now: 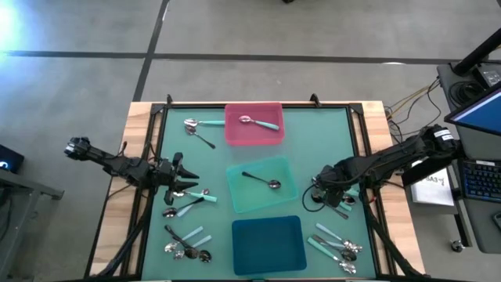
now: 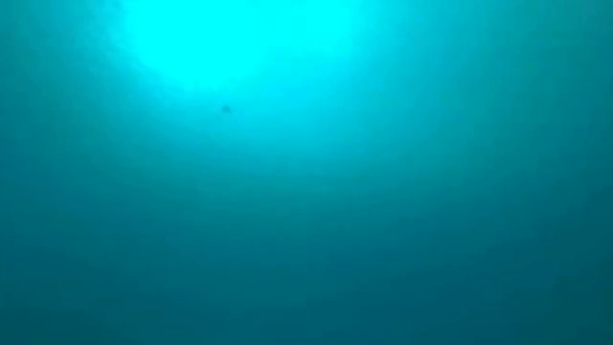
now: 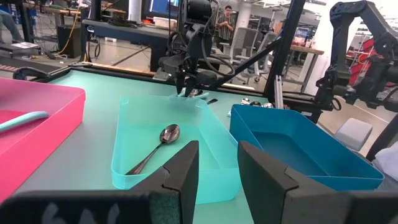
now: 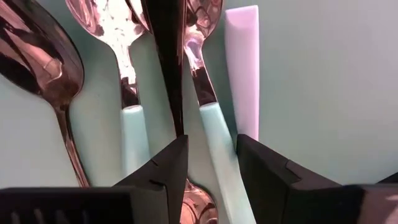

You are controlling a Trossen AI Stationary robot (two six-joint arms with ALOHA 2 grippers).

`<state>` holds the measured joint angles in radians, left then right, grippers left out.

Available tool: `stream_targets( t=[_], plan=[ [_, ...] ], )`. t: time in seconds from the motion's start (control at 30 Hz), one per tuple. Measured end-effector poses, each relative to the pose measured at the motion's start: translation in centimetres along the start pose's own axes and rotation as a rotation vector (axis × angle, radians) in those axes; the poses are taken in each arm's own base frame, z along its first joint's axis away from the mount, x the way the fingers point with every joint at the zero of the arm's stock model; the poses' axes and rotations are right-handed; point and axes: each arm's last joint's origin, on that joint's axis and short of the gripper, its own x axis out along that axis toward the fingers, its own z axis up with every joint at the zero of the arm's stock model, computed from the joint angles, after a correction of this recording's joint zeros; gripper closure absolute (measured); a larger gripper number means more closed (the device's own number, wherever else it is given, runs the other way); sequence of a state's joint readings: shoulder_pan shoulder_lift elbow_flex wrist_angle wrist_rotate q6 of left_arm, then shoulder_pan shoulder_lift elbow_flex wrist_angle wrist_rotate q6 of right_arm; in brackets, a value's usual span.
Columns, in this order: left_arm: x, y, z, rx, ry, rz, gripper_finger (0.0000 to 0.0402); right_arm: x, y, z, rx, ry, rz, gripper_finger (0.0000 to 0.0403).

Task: Sort silverware by color (type)
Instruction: Put the green spoon into the pink bin

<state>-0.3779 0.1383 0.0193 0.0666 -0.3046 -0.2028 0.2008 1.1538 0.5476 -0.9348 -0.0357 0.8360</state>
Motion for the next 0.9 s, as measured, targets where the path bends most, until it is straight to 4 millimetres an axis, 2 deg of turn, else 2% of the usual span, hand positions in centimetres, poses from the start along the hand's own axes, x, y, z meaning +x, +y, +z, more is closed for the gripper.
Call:
stream_targets(
  t=[0.2,0.43,0.7,0.9],
  plan=[
    [0.0,0.0,0.0,0.0,0.0,0.0,0.0306,0.1,-0.1,0.0,0.002,-0.007,-0.017,0.0293],
    [0.0,0.0,0.0,0.0,0.0,0.0,0.0306,0.2,-0.1,0.0,-0.009,-0.002,-0.011,0.0376],
    [0.0,0.0,0.0,0.0,0.0,0.0,0.0306,-0.9,0.4,0.4,-0.083,-0.031,0.024,0.0377],
    [0.0,0.0,0.0,0.0,0.0,0.0,0.0306,-3.5,1.5,1.7,-0.17,-0.162,0.028,0.0377]
  ],
)
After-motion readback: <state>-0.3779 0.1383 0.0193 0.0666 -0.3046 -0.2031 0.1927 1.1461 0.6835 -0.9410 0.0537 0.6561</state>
